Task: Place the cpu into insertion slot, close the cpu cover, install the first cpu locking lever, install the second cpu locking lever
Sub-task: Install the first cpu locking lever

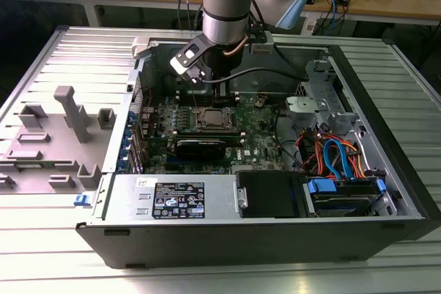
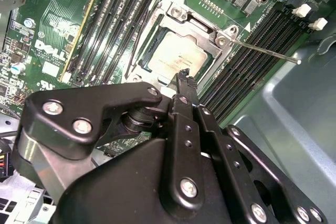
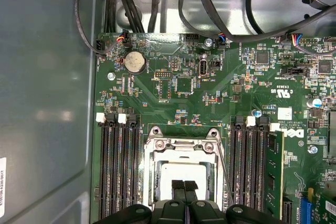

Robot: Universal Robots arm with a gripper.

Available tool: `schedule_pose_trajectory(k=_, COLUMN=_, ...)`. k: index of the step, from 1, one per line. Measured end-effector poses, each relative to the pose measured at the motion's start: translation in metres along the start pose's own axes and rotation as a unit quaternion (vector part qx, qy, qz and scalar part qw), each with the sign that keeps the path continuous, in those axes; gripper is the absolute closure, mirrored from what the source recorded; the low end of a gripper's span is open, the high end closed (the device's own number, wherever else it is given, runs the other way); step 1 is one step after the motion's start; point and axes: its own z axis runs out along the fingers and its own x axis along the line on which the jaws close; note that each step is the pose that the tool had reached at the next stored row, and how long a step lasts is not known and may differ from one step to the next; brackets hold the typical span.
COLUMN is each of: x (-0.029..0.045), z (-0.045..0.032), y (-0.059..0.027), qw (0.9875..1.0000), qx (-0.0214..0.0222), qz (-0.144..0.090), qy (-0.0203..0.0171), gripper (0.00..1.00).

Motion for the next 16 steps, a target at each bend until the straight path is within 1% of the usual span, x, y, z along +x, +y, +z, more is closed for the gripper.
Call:
schedule_pose_trajectory(k=10, x=0.0, z=-0.0002, y=0.0, qw=1.0, qx=0.0, qz=0.0, qy=0.0001, gripper=0.89)
schedule_pose_trajectory(k=11, x=0.0, z=-0.0002, y=0.0, qw=1.0, qx=0.0, qz=-0.001, qy=0.0001, gripper=0.89)
schedule_pose_trajectory(k=12, x=-0.0001, z=-0.0002, y=0.0, qw=1.0, qx=0.0003, qz=-0.008, qy=0.0, gripper=0.89)
schedule_pose_trajectory(k=13, x=-0.0001, z=-0.0012, y=0.0, qw=0.9998, qx=0.0007, qz=-0.018, qy=-0.0001, gripper=0.89)
schedule_pose_trajectory(k=16, x=0.0002, z=-0.0083, y=0.0, qw=0.9998, qx=0.0006, qz=-0.018, qy=0.0001, gripper=0.89)
